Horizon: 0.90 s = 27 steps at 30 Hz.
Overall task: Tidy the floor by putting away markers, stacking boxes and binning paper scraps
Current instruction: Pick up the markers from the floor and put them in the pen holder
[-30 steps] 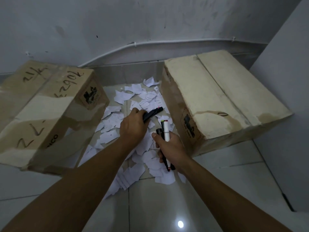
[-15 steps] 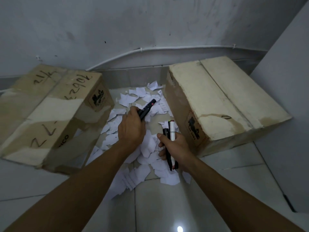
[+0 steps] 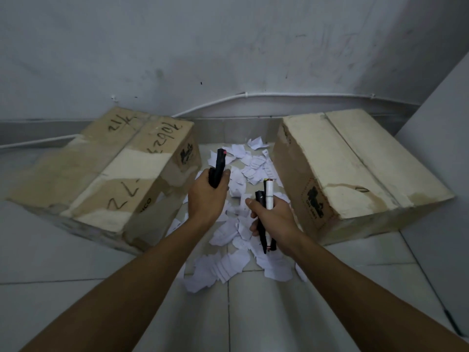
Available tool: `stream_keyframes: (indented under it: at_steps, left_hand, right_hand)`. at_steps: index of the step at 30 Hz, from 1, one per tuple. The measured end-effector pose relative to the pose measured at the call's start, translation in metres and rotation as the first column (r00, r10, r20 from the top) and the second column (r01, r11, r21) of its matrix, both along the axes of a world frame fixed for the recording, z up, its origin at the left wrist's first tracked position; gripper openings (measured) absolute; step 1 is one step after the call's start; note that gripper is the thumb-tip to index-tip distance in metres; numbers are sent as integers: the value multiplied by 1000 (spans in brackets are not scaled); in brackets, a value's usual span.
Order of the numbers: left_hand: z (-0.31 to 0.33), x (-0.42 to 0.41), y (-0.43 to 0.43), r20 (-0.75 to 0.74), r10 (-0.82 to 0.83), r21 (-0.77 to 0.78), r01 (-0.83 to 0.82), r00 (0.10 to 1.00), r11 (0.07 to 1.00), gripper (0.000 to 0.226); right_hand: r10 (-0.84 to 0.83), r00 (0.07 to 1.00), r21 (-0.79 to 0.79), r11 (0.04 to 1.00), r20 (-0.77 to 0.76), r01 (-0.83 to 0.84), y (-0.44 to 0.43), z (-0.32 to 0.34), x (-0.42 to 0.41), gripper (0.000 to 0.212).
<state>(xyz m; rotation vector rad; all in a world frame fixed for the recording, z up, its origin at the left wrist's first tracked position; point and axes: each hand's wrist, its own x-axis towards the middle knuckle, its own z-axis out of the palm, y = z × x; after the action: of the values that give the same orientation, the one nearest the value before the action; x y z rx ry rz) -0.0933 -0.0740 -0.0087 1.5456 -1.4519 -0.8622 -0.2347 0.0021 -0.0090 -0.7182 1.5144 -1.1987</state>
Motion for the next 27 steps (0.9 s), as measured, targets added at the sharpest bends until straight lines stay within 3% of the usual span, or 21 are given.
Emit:
stream_keyframes:
  at_steps: [5,8,12,18,22,27]
  left_hand:
    - [8,4,7,-218,-34,59,48,975,997,14]
    - [7,6,18,-213,-40,70,57,976,996,14]
    - [8,2,29,-145,-19,38,25,989,999,33]
    - [23,-13,38,-173,-66,-4,67,983,998,39]
    - [57,-22,32,-189,-126,-34,122,974,992,36]
    - [135,-43,30,-214,-184,12,191,959,982,38]
  right_hand:
    - [-12,999,-97,995,45,17,-3,9,12,13]
    - [-67,996,-159,986,-57,57,-4,12,17,14]
    - [-150,971,-180,977,-184,117,-4,17,18,28]
    - [-182,957,-215,968,-228,133,-3,37,11,26]
    - [-223,949,-266,950,-221,161,-8,73,-6,15]
    - [-348,899,-273,922,-265,276,-2,149,-29,25]
